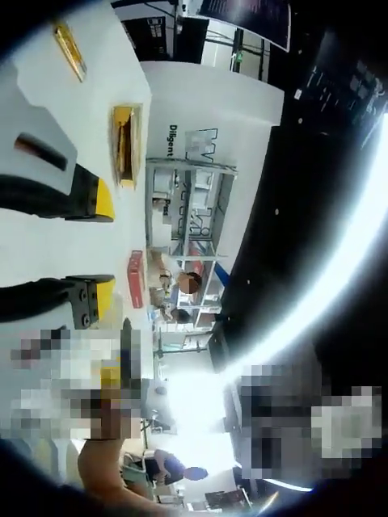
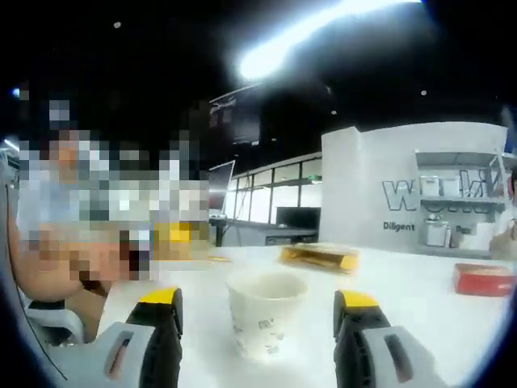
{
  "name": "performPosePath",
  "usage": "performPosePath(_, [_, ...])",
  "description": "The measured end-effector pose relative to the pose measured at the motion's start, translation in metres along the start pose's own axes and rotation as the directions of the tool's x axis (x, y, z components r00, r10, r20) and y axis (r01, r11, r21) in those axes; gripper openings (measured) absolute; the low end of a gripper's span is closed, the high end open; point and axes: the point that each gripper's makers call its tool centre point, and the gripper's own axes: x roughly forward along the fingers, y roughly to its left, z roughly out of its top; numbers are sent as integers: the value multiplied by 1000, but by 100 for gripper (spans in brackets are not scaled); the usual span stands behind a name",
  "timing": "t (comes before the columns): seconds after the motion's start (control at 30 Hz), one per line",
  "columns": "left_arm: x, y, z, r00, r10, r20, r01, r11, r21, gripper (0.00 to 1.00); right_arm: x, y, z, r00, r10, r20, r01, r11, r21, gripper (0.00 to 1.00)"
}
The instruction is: Tear open the coffee pouch, take out the coffee, and pour the coffee from the pouch into the cup
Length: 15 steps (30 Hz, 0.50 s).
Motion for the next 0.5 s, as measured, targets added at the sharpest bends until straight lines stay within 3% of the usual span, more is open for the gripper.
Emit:
performPosePath(0.13, [9,7,-10,1000,-3,-24,3,1000,-7,30,8,-6,-18,997,15,-74,-13,1000,26,69])
performPosePath(0.33, [8,11,-14,1000,3,-25,-4,1000,-19,31,18,-9,-25,994,35,-105,-31,999,40,67])
performPosePath(0.5, [6,12,-11,1000,13,-14,-13,1000,-15,31,26,-5,-33,989,34,-146,-35,999,-5,62])
